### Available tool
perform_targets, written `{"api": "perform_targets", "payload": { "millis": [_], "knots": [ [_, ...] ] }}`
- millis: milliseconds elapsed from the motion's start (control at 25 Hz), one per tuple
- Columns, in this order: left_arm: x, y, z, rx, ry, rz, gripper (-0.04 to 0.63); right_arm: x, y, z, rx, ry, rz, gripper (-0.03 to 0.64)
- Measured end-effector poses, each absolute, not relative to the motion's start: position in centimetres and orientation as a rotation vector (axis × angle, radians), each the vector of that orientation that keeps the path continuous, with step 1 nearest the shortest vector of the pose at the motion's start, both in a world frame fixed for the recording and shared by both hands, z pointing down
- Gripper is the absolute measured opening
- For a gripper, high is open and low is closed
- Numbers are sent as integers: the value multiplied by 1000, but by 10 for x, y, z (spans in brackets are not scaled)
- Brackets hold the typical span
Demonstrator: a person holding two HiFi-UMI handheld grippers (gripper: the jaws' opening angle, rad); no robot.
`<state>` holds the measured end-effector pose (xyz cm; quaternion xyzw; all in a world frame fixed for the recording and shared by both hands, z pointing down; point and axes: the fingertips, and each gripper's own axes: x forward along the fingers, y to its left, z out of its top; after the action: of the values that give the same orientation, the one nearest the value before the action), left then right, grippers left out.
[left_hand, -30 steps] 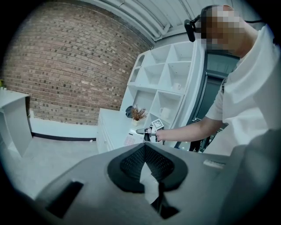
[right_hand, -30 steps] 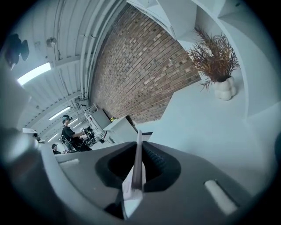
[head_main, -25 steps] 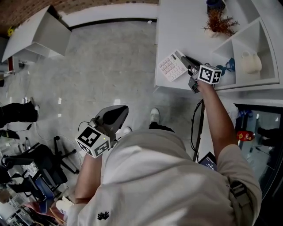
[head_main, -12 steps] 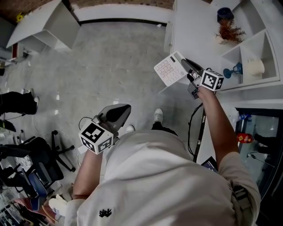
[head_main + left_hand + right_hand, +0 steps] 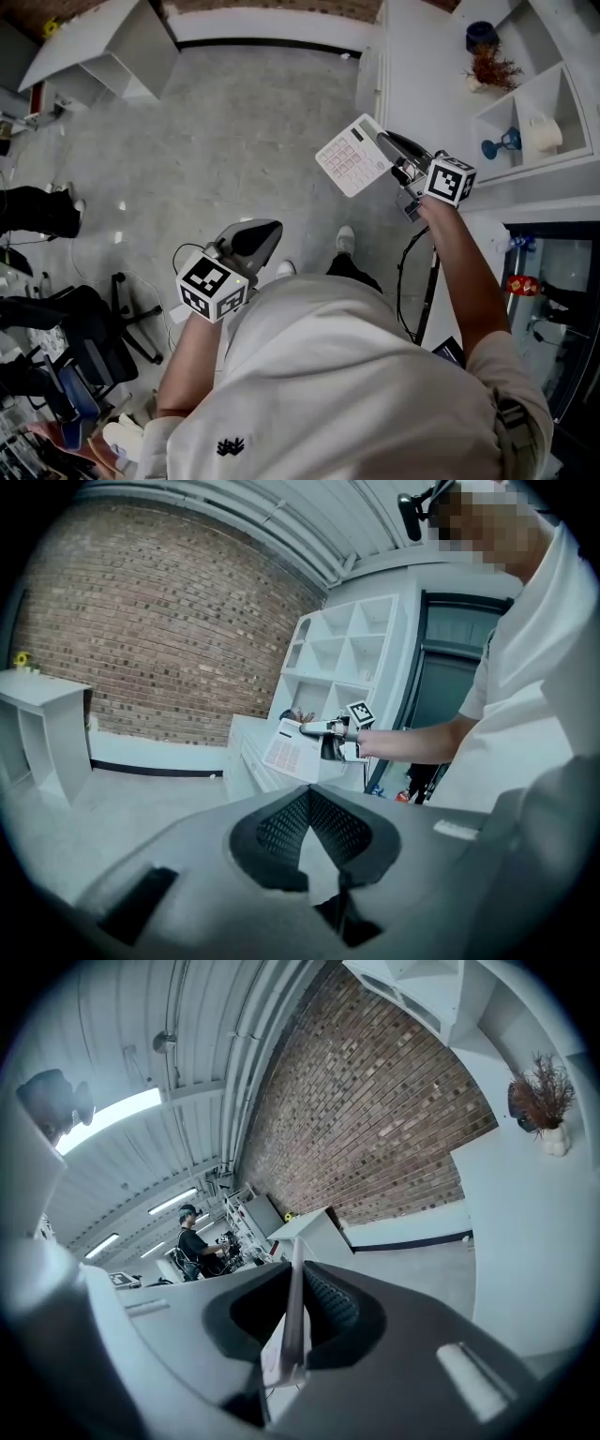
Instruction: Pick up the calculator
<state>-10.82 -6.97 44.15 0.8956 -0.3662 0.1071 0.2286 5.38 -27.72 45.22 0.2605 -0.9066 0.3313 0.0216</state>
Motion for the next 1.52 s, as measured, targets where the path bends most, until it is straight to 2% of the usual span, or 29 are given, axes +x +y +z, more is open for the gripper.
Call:
{"api": "perform_targets", "payload": {
  "millis": [360,800,1520],
  "knots": [
    [-134,-26,451,2482,-953,308,6,15,-211,437,770,-2830,1012,55],
    [-132,5,455,2505,-908,304,6,10,-165,429,762,-2842,1004,55],
    [-125,7,450,2524,-879,289,6,12,-155,419,750,-2846,979,55]
  ]
}}
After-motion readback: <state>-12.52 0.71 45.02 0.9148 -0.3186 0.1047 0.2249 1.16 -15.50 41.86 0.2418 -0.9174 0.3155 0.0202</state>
